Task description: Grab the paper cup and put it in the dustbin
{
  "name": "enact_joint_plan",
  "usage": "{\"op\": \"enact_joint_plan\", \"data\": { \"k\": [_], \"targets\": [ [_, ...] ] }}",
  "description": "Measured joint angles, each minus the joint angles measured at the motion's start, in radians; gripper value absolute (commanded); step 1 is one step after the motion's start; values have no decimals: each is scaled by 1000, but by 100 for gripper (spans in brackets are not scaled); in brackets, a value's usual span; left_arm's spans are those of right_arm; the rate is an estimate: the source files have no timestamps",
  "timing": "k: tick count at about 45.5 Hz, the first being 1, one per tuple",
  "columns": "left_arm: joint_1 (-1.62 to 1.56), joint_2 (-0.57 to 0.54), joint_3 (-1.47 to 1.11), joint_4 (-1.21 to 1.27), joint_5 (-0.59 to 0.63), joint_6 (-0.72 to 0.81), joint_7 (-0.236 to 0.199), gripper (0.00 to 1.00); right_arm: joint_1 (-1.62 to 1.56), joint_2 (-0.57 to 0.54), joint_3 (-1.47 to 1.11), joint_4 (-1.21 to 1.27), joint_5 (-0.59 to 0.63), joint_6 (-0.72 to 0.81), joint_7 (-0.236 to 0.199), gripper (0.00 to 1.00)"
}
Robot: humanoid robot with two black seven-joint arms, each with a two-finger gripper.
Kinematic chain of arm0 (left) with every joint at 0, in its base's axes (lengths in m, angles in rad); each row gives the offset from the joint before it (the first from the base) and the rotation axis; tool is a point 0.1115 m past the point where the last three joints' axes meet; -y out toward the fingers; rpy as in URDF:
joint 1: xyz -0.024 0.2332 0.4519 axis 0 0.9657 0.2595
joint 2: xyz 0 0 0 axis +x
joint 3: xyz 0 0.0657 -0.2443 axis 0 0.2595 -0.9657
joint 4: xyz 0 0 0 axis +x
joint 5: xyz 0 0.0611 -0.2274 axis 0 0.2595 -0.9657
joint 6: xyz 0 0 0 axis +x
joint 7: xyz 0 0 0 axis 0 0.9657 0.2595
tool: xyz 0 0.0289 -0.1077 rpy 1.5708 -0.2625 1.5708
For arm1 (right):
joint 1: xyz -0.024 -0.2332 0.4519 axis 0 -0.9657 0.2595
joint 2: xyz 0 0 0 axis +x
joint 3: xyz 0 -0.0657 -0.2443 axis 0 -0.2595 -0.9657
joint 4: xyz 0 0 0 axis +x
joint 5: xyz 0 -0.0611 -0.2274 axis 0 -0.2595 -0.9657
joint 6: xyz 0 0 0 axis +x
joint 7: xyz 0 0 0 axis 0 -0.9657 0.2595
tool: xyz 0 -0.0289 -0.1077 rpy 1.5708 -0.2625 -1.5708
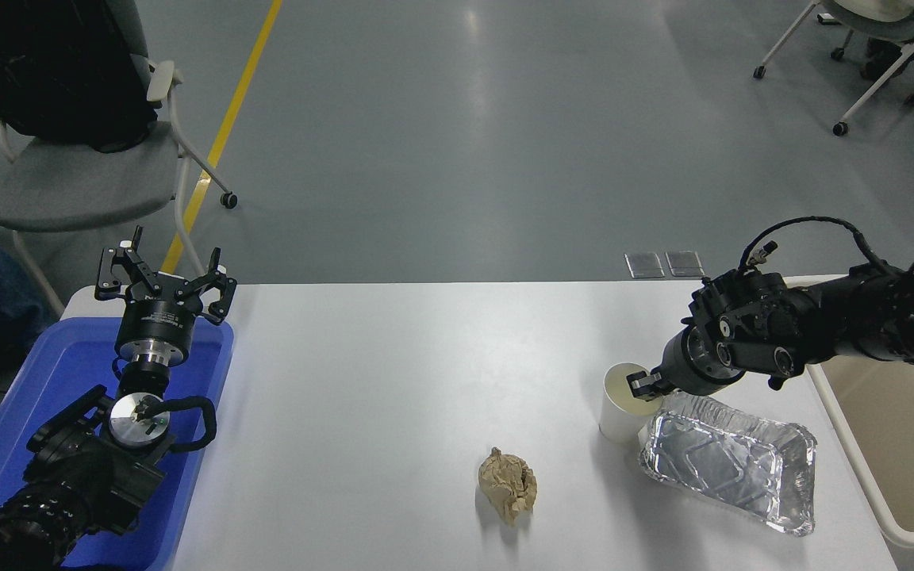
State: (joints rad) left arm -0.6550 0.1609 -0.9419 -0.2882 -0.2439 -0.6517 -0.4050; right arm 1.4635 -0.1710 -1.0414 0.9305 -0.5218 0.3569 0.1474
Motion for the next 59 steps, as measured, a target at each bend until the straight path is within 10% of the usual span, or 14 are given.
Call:
{"op": "enact_joint_plan", "data": {
  "k": [59],
  "targets": [
    [0, 0, 0, 0, 0, 0, 0, 99, 878, -283, -144, 501, -3, 391, 0, 0]
  ]
}}
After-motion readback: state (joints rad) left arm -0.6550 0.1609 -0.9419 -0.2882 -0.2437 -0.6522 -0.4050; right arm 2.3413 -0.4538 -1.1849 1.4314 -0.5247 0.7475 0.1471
